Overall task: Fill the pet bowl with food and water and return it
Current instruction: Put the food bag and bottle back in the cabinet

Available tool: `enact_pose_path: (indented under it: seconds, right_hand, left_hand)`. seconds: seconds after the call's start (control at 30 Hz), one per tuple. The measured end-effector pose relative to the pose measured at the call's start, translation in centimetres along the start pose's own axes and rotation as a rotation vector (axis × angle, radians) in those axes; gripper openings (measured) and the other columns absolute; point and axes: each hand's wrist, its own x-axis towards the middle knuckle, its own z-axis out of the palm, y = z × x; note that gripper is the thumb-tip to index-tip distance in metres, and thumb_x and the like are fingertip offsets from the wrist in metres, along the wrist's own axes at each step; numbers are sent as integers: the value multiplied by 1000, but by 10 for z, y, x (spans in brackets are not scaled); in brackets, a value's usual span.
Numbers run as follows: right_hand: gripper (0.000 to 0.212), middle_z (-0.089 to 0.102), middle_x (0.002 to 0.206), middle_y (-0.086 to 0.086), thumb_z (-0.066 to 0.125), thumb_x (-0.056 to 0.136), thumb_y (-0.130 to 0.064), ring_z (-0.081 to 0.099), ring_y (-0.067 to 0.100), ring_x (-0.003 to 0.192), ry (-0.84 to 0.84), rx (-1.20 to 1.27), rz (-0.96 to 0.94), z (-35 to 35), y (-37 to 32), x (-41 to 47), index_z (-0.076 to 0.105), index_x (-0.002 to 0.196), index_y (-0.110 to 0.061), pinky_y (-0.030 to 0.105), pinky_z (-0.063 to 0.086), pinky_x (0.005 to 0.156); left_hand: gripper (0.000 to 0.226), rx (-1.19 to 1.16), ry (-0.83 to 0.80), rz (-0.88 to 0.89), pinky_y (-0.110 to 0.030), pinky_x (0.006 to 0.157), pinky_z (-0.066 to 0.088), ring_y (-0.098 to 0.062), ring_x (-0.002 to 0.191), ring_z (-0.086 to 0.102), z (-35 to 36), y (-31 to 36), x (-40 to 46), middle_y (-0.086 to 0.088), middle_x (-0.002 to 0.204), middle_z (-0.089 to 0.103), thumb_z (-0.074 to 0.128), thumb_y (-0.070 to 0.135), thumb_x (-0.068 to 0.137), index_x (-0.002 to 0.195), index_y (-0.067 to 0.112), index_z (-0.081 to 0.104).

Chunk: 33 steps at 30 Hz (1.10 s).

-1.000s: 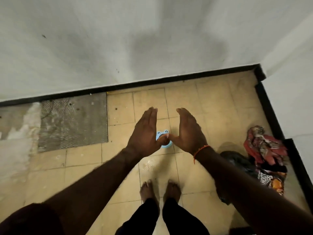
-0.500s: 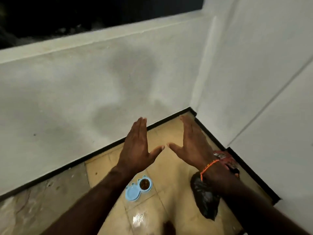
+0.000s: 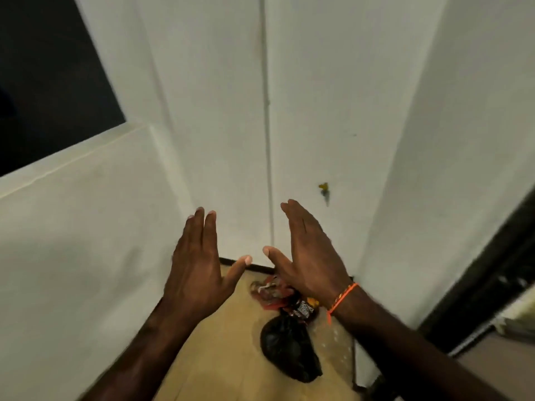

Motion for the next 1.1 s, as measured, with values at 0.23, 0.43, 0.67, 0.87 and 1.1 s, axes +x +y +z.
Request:
enact_pose_path:
  seconds: [0.23,0.43,0.67,0.87,1.1]
  right_hand:
    - [74,9,173,-2,39,106,-58,8,17,159,206,-149,178,-92,48,-51,14,164,-21,39,17,129]
    - [79,14,173,2,43,103,-62,12,20,159,341,-278,307,-172,80,-92,16,164,-20,46,21,127]
    - [91,15,172,3,58,94,-61,14,21,158,453,-430,493,-248,111,-163,17,164,-19,47,24,126]
    - [93,19,171,6,65,92,-57,19,23,157,547,-508,623,-299,123,-225,23,163,-14,48,29,124]
    - [93,21,170,5,65,92,-59,19,19,157,603,-663,772,-336,138,-290,24,162,-15,34,22,125]
  left_hand:
    - [81,-234,-11,244,-49,129,14,-21,161,-3,21,105,33,-5,175,-1,24,62,101,166,16,9]
    - [81,-367,-27,435,-42,127,8,-17,161,-4,39,205,52,0,175,-1,28,61,100,166,17,10]
    - [83,-488,-90,655,-41,128,11,-21,161,8,59,307,44,-6,174,12,30,65,100,165,16,14]
    - [76,-629,-112,844,-39,119,32,-26,146,38,72,385,19,-12,158,41,43,59,98,155,8,38]
    - [83,-712,-187,1032,-33,124,21,-17,155,25,91,462,-3,-6,168,29,43,64,96,160,13,31]
